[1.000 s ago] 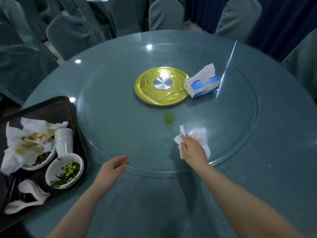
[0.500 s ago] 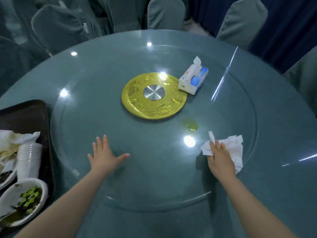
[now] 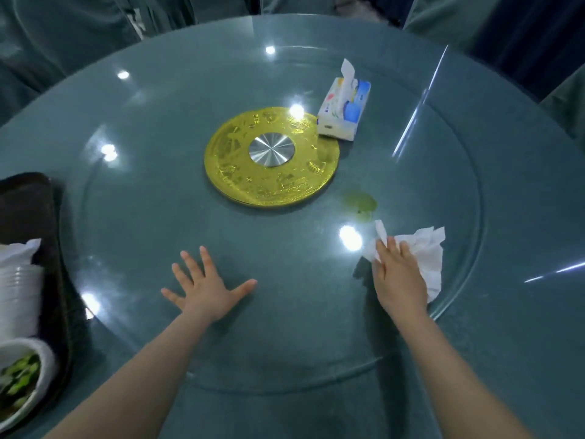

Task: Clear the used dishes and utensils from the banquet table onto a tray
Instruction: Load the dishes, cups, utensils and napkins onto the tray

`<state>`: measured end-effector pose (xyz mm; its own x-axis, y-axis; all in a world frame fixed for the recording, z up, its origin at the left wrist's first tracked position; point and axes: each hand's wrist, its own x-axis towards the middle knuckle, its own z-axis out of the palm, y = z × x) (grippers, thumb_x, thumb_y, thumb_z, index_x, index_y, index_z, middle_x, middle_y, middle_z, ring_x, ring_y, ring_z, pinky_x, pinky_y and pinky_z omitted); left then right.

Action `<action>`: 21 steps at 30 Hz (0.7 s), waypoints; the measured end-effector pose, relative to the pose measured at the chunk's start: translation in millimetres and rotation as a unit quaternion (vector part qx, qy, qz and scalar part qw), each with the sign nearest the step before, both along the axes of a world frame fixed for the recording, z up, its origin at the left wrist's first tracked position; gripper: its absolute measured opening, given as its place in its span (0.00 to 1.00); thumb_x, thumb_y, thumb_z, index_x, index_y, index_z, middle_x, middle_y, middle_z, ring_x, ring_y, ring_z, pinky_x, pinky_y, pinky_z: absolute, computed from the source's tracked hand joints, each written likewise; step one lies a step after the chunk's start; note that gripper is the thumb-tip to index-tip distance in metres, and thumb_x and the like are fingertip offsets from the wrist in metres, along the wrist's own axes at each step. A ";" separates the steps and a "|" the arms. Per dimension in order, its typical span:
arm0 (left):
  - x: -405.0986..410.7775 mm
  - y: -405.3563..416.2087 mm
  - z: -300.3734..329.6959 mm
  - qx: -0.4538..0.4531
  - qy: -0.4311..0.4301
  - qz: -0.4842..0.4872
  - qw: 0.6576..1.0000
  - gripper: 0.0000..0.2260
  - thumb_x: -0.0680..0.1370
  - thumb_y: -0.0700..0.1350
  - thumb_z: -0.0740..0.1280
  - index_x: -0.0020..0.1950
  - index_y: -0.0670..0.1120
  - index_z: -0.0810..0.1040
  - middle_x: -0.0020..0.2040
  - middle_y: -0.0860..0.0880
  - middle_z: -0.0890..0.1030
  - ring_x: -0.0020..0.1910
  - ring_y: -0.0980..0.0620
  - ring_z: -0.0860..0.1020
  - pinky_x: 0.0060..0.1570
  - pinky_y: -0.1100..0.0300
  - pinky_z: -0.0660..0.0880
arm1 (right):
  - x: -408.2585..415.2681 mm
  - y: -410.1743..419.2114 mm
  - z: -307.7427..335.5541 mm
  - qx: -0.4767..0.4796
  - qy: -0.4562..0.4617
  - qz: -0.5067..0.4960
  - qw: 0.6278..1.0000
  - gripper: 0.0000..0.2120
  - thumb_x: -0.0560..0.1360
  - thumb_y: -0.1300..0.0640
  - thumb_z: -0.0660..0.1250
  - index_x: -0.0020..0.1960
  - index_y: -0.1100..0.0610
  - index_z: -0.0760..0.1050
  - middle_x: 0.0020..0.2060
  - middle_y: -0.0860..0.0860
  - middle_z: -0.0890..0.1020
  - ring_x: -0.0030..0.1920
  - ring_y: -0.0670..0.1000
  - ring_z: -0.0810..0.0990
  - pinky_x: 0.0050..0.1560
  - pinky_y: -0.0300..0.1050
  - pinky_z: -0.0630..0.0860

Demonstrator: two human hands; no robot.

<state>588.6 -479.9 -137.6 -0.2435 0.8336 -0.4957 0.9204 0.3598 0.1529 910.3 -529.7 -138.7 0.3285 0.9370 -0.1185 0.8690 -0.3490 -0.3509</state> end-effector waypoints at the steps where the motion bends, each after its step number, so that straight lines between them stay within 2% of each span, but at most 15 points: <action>1: -5.1 2.0 2.7 0.001 0.003 -0.005 1.000 0.60 0.57 0.81 0.56 0.74 0.53 0.28 0.76 0.46 0.29 0.75 0.41 0.32 0.67 0.31 0.37 | -2.6 -3.5 -0.5 -0.001 -0.004 0.008 1.000 0.22 0.82 0.55 0.52 0.76 0.52 0.59 0.77 0.48 0.58 0.77 0.54 0.54 0.70 0.51 0.63; 3: -18.1 5.8 11.0 0.019 0.006 -0.009 1.000 0.59 0.58 0.80 0.59 0.76 0.54 0.31 0.77 0.47 0.32 0.76 0.43 0.34 0.68 0.32 0.39 | -7.8 -10.3 -3.2 -0.004 -0.010 0.034 0.999 0.23 0.82 0.57 0.54 0.76 0.51 0.59 0.76 0.48 0.59 0.77 0.52 0.54 0.70 0.49 0.63; 5: -29.9 7.1 17.8 0.065 -0.005 -0.006 0.998 0.56 0.62 0.76 0.64 0.78 0.52 0.40 0.79 0.47 0.39 0.77 0.45 0.40 0.70 0.34 0.42 | -10.2 -13.6 -6.4 0.005 0.007 0.050 0.999 0.22 0.82 0.62 0.54 0.75 0.52 0.61 0.76 0.48 0.60 0.76 0.50 0.55 0.70 0.45 0.63; 7: -26.8 0.1 21.5 0.119 -0.022 -0.006 0.993 0.51 0.66 0.71 0.67 0.79 0.49 0.48 0.80 0.47 0.47 0.78 0.47 0.46 0.72 0.35 0.46 | -7.2 -8.8 -3.7 0.029 0.049 0.030 0.998 0.22 0.81 0.66 0.54 0.73 0.53 0.65 0.75 0.49 0.63 0.76 0.48 0.56 0.68 0.42 0.63; 8: -16.7 -7.3 22.6 0.128 -0.026 -0.015 0.991 0.50 0.67 0.70 0.67 0.79 0.48 0.48 0.79 0.47 0.48 0.78 0.48 0.47 0.72 0.36 0.47 | -3.5 -3.4 -1.0 0.036 0.062 0.014 0.997 0.23 0.80 0.67 0.54 0.73 0.54 0.66 0.75 0.50 0.63 0.76 0.48 0.56 0.68 0.41 0.62; 10: 14.3 -24.1 20.6 0.092 -0.043 -0.035 0.994 0.54 0.65 0.72 0.65 0.78 0.49 0.41 0.79 0.46 0.42 0.78 0.47 0.43 0.71 0.35 0.45 | 5.5 10.3 6.4 0.043 0.069 -0.016 0.997 0.23 0.80 0.68 0.54 0.74 0.55 0.65 0.75 0.52 0.62 0.76 0.50 0.58 0.67 0.41 0.62; 12: 44.6 -39.6 15.1 0.026 -0.051 -0.071 0.996 0.60 0.60 0.77 0.63 0.76 0.51 0.30 0.77 0.44 0.32 0.76 0.43 0.34 0.69 0.34 0.40 | 13.8 22.9 11.4 0.055 0.102 -0.057 0.992 0.23 0.81 0.66 0.54 0.74 0.54 0.64 0.74 0.50 0.64 0.74 0.52 0.62 0.64 0.40 0.64; 14: 55.6 -48.1 9.2 -0.019 -0.029 -0.116 0.993 0.64 0.56 0.80 0.60 0.70 0.51 0.21 0.70 0.43 0.22 0.72 0.39 0.27 0.67 0.32 0.37 | 19.0 32.3 14.8 0.095 0.153 -0.109 0.978 0.20 0.81 0.63 0.55 0.72 0.54 0.68 0.68 0.49 0.71 0.69 0.54 0.69 0.60 0.40 0.65; 17: 42.5 -44.9 6.4 -0.049 -0.028 -0.126 0.990 0.63 0.54 0.80 0.59 0.60 0.54 0.13 0.59 0.44 0.12 0.68 0.38 0.21 0.66 0.32 0.33 | 18.7 45.7 17.1 0.141 0.117 -0.116 0.976 0.13 0.79 0.62 0.60 0.62 0.58 0.76 0.59 0.53 0.79 0.59 0.58 0.75 0.49 0.40 0.68; 18: 37.3 -42.9 7.2 -0.058 -0.027 -0.128 0.990 0.63 0.53 0.80 0.60 0.59 0.54 0.12 0.57 0.45 0.11 0.66 0.39 0.19 0.65 0.32 0.32 | 13.8 51.9 18.2 0.145 0.119 -0.115 0.976 0.12 0.79 0.61 0.60 0.60 0.58 0.77 0.56 0.54 0.80 0.58 0.59 0.76 0.49 0.42 0.70; 19: 33.6 -40.9 8.1 -0.065 -0.024 -0.133 0.989 0.63 0.53 0.80 0.60 0.58 0.55 0.12 0.56 0.46 0.10 0.64 0.40 0.17 0.65 0.32 0.32 | 6.8 57.9 19.4 0.143 0.120 -0.111 0.976 0.13 0.80 0.60 0.59 0.61 0.58 0.77 0.58 0.55 0.80 0.59 0.59 0.76 0.52 0.45 0.72; 21: 28.0 -38.4 9.1 -0.074 -0.014 -0.142 0.987 0.63 0.52 0.81 0.58 0.57 0.55 0.11 0.55 0.47 0.10 0.58 0.42 0.14 0.65 0.32 0.32 | -13.1 67.7 18.1 0.124 0.116 -0.090 0.981 0.17 0.82 0.58 0.55 0.67 0.59 0.74 0.65 0.56 0.76 0.63 0.58 0.74 0.61 0.49 0.70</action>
<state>616.6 -518.4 -128.5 0.0050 0.7838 -0.6210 0.9836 0.1081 0.1445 897.2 -462.0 -120.5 0.4831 0.8754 0.0132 0.6868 -0.3696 -0.6259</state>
